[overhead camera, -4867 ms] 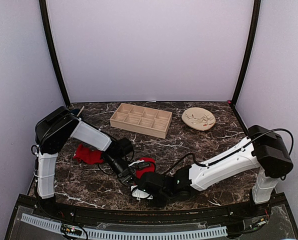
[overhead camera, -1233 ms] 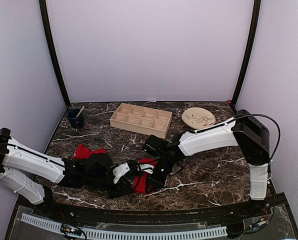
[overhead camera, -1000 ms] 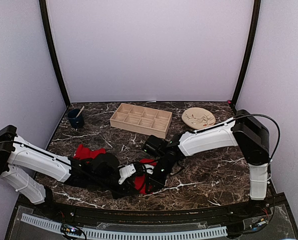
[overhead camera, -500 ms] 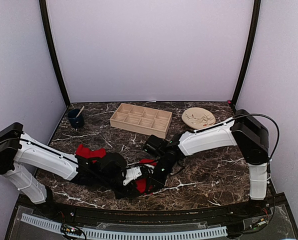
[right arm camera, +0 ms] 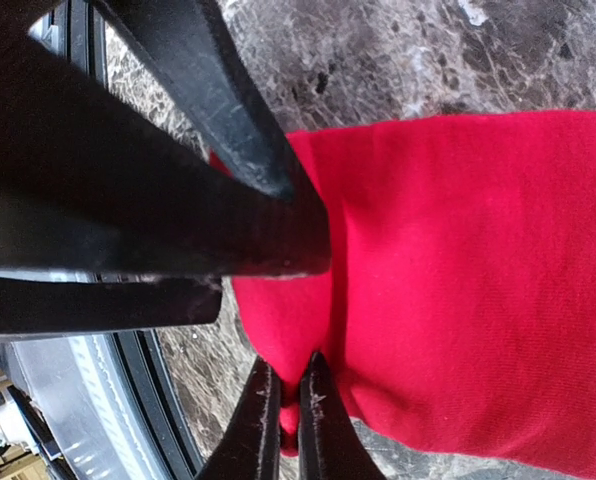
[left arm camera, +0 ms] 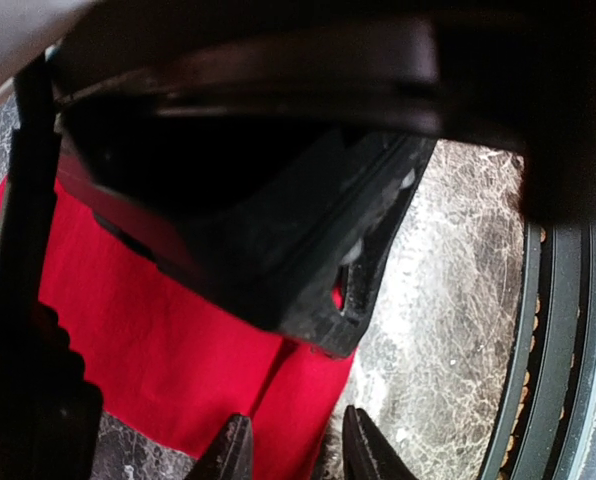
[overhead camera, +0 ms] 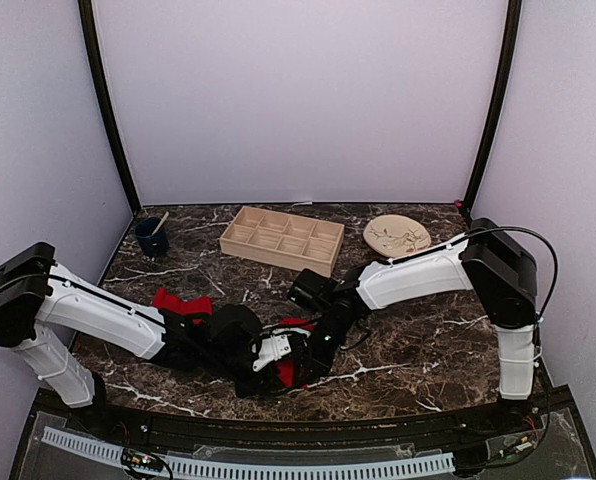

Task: Roll the socks
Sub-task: Roll the sock at the center of the board.

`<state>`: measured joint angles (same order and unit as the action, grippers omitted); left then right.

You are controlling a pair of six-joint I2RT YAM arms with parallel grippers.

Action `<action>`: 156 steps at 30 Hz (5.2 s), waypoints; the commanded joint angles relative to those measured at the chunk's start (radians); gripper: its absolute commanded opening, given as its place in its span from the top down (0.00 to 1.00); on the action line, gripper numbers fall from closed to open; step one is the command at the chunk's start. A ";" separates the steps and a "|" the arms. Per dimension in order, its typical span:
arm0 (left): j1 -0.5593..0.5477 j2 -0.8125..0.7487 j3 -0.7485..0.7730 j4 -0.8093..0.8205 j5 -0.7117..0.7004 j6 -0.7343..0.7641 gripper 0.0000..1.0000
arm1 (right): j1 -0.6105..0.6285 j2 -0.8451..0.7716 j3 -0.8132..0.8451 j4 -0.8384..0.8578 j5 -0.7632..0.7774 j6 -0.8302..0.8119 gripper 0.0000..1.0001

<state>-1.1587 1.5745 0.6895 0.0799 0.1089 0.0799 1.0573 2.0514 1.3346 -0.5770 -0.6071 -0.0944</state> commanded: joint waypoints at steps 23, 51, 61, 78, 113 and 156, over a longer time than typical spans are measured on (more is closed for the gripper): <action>-0.054 0.028 -0.028 -0.029 -0.122 0.005 0.68 | -0.021 0.055 0.028 -0.022 -0.098 0.002 0.93; -0.055 0.051 -0.031 -0.036 -0.062 0.011 0.72 | -0.043 0.073 0.028 -0.037 -0.136 -0.005 0.92; -0.055 0.068 -0.033 -0.041 -0.054 -0.015 0.88 | -0.048 0.072 0.025 -0.037 -0.142 -0.007 0.92; -0.053 0.084 -0.033 -0.051 -0.051 -0.049 1.00 | -0.072 0.034 -0.018 -0.005 -0.105 0.040 0.76; 0.175 0.188 0.087 -0.192 0.378 -0.087 1.00 | -0.152 -0.289 -0.367 0.338 0.163 0.199 0.71; 0.350 0.430 0.266 -0.477 0.747 -0.024 1.00 | 0.237 -0.337 -0.331 0.352 0.607 0.041 0.62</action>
<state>-0.8143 1.9564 0.9714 -0.2993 0.9653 0.0238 1.2819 1.6882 0.9699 -0.2062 0.0376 -0.0399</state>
